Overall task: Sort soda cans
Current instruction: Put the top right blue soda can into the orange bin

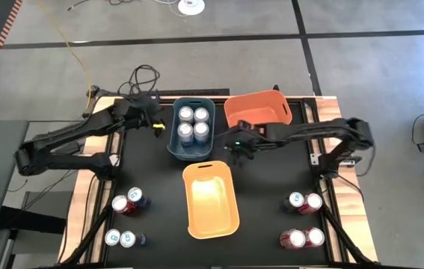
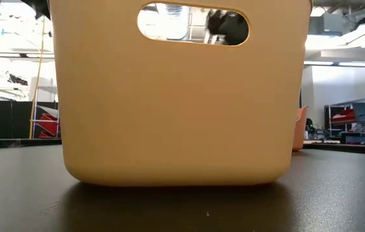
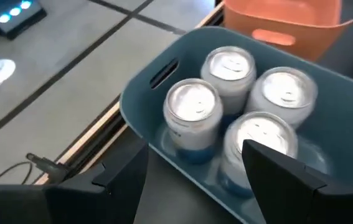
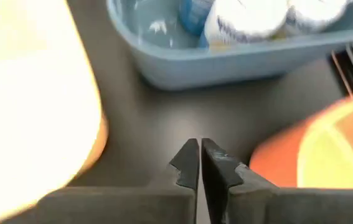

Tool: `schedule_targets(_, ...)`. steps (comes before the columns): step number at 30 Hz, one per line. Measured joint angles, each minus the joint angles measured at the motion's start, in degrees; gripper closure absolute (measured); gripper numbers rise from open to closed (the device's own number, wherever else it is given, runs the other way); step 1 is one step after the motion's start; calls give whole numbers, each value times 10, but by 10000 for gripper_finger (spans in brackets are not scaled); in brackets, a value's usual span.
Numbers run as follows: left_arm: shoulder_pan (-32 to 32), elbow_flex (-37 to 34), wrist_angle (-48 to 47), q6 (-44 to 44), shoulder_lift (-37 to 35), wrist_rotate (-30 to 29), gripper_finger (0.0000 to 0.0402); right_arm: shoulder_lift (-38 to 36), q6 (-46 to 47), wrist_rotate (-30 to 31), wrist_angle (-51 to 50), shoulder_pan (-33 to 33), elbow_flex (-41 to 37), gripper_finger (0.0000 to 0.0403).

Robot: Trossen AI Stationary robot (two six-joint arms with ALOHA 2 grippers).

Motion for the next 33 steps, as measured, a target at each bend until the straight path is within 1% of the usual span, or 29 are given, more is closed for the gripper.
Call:
schedule_targets(3, -23, 0, -20, -8, -30, 2, 148, -48, 36, -20, -86, 25, 0, 347)
schedule_targets(6, -54, 0, -13, -18, -51, 32, 148, -80, 94, -82, -185, 65, 0, 334)
schedule_targets(9, -94, 0, 13, -23, -60, 45, 148, -100, 153, -142, -262, 113, 0, 333)
schedule_targets(11, -117, 0, 31, -23, -59, 44, 148, -112, 210, -161, -294, 142, 0, 339)
schedule_targets(15, -153, 0, 71, -23, -45, 32, 148, -129, 329, -174, -312, 190, -1, 352)
schedule_targets(17, -165, 0, 90, -18, -36, 31, 148, -135, 402, -199, -309, 213, -1, 355)
schedule_targets(19, -174, 0, 113, -17, -29, 31, 148, -135, 450, -231, -299, 236, -1, 356)
schedule_targets(21, -182, 0, 127, -17, -26, 31, 148, -131, 464, -253, -279, 253, -1, 356)
schedule_targets(22, -185, 0, 128, -17, -26, 30, 148, -129, 459, -254, -273, 258, -1, 356)
schedule_targets(24, -192, 0, 127, -16, -23, 30, 148, -123, 465, -239, -273, 264, -1, 356)
schedule_targets(27, -201, 0, 122, -16, -21, 30, 148, -117, 519, -229, -275, 270, -1, 353)
schedule_targets(30, -206, 0, 134, -6, -15, 28, 148, -119, 545, -224, -264, 291, -1, 335)
schedule_targets(33, -206, 0, 138, -1, -10, 28, 148, -119, 546, -227, -255, 313, 8, 300)
